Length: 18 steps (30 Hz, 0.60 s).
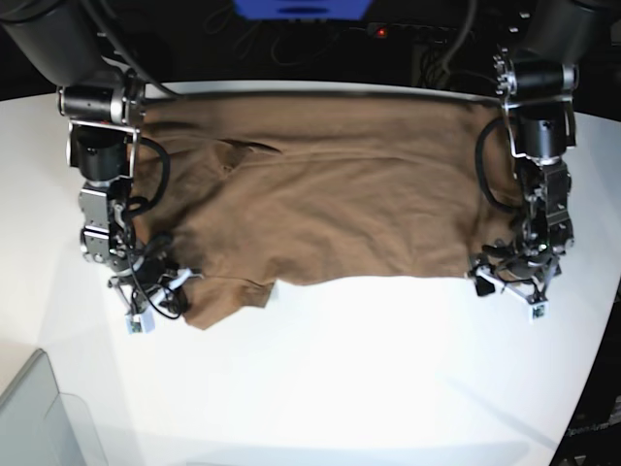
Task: Layout the t-shirt on the table in an organized manner, then fold the t-shirt properly
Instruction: 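Reach both grippers to the shirt's opposite edge and grasp it, then fold the grasped edge with both grippers over onto the shirt body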
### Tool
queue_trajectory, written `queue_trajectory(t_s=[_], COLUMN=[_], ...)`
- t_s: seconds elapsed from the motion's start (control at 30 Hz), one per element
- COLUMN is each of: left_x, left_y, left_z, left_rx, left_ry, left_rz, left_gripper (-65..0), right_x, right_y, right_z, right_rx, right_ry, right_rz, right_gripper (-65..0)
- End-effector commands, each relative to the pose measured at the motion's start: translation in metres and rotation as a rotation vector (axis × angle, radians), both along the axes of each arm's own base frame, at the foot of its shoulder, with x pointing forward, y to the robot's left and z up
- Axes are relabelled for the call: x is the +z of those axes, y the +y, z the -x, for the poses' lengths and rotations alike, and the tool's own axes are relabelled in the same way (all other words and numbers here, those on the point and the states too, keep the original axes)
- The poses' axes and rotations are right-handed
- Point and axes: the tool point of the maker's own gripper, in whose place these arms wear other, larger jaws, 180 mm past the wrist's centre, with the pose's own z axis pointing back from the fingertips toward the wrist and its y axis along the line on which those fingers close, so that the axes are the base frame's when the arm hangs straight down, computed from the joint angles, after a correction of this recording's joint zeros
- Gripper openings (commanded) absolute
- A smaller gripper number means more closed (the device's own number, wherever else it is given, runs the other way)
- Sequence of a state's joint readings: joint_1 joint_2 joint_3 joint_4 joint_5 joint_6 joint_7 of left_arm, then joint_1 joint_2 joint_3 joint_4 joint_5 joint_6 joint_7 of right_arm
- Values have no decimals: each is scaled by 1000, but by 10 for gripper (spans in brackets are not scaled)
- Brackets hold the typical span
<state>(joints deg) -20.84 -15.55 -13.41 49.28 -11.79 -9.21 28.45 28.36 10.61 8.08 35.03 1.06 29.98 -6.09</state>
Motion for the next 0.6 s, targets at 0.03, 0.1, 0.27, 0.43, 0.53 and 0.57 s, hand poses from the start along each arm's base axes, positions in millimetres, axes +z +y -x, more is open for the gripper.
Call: queue_trajectory(t_s=[0.03, 0.1, 0.27, 0.43, 0.53, 0.57], left_x=[10, 7, 8, 16, 39, 45], left_y=[0, -2, 0, 3, 2, 1], left_z=[-7, -6, -3, -9, -19, -21], left_rx=[-12, -16, -13, -14, -21, -25], left_ry=[-15, -10, -13, -34, -90, -106], left_rz=[-1, 0, 0, -8, -30, -34], left_gripper=[-256, -357, -539, -611, -650, -645], right_x=[6, 6, 8, 17, 36, 40], right_y=[-3, -3, -6, -9, -27, -30], right_z=[-5, -5, -6, -11, -19, -20], right_rx=[4, 4, -3, -18, -92, -113], right_ry=[-5, -5, -7, -42, -97, -109], right_rz=[16, 16, 14, 5, -26, -40], right_gripper=[-650, -650, -650, -650, -650, -650])
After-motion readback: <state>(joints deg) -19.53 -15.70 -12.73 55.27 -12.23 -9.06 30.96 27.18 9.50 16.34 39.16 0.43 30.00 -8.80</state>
